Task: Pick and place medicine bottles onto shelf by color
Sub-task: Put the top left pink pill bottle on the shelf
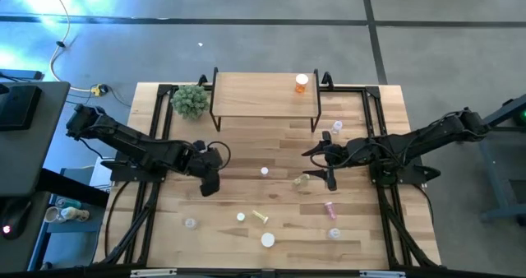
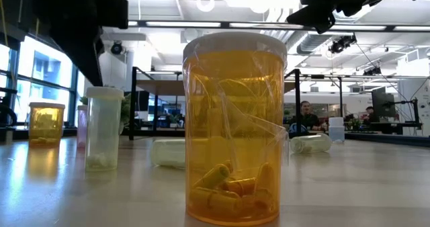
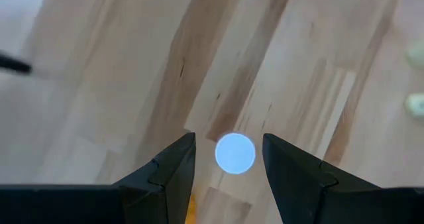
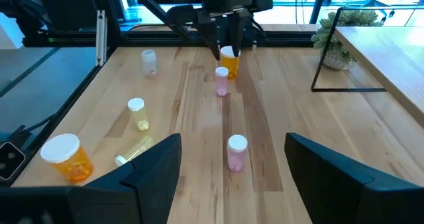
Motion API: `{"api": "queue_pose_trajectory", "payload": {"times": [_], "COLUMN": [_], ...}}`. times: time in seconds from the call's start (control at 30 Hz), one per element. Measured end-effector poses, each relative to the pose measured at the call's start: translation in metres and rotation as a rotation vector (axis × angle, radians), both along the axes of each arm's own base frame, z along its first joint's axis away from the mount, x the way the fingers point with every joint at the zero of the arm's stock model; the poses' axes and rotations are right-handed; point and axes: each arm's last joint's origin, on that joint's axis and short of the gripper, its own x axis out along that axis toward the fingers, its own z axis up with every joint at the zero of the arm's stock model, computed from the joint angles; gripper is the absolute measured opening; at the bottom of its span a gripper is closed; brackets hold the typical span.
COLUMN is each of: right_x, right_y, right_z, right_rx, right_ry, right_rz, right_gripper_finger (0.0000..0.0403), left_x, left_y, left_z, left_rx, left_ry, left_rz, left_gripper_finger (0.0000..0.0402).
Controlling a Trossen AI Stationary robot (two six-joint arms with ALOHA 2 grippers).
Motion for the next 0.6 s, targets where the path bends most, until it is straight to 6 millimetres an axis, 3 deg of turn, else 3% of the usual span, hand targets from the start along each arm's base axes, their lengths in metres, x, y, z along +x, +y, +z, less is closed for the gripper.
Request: {"api": "queue_pose_trajectory", "payload": {"times": [0.2,0.6], "right_x": [0.000,0.000], "right_y": [0.000,0.000], "right_z": [0.000,0.000], "right_rx": [0.000,0.000], "right_ry": [0.000,0.000], "right_rz": [0.000,0.000], "right_gripper_finger": [0.0261,0.0261], "left_x": [0.004,0.011], "left_y": [0.006,0.006], "left_z": [-0.005,-0.018], "left_rx": [-0.118,-0.162], "left_ry": [-0.010,0.050], "left_rz": [0.220,0.235], "left_gripper_finger": [0.0165,0.0165]}}
